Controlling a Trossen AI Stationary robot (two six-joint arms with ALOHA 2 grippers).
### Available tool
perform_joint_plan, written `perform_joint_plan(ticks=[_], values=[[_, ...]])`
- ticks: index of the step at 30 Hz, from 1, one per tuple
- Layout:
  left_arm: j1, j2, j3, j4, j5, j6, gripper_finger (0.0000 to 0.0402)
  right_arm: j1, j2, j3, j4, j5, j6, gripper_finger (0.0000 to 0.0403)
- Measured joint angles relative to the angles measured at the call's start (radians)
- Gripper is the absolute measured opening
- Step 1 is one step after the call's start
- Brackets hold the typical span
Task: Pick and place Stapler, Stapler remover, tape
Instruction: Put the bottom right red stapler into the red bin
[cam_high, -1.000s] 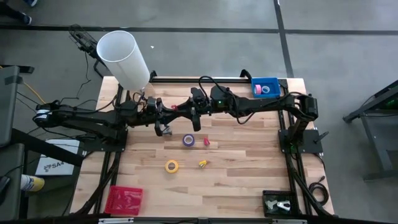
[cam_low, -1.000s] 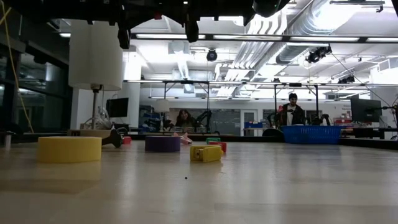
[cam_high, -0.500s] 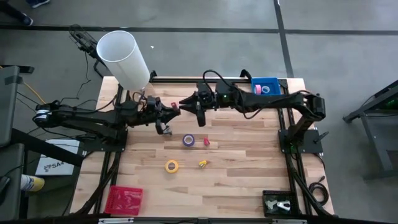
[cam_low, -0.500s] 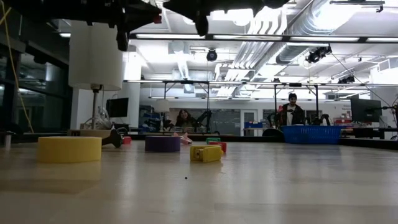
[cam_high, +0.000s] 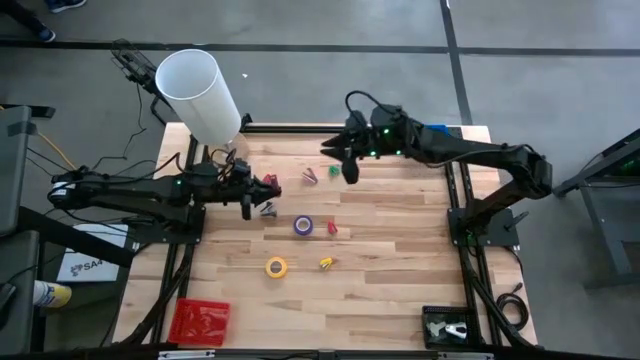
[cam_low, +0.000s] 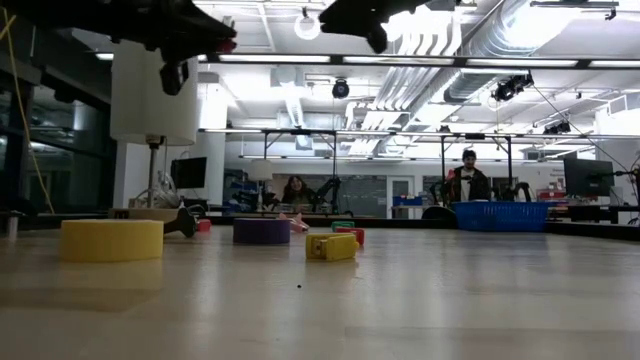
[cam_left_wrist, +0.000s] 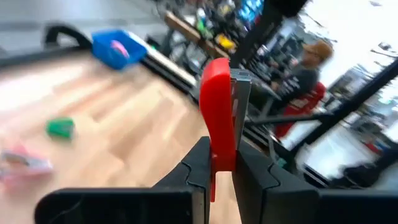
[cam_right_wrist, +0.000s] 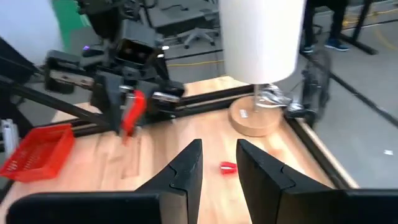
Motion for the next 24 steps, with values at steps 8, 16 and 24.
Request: perform_joint_plan(ticks=[8,16,24], values=[[0.0,-0.1,0.0,-0.18,0.215,-0.143,0.0035,-0.046,-0.063,0.0,-0.068,0.003,-0.03,0.009],[-0.001,-0.126,0.021,-0.413,0.498,-0.322,0.0035,-0.05,-0.066,0.0,-0.183,-0.02,-0.054,0.009],[-0.002,-0.126,0.101,-0.69,0.669,-0.385,0.0035,-0.05,-0.066,0.0,-0.212,-0.043,-0.068,0.009]])
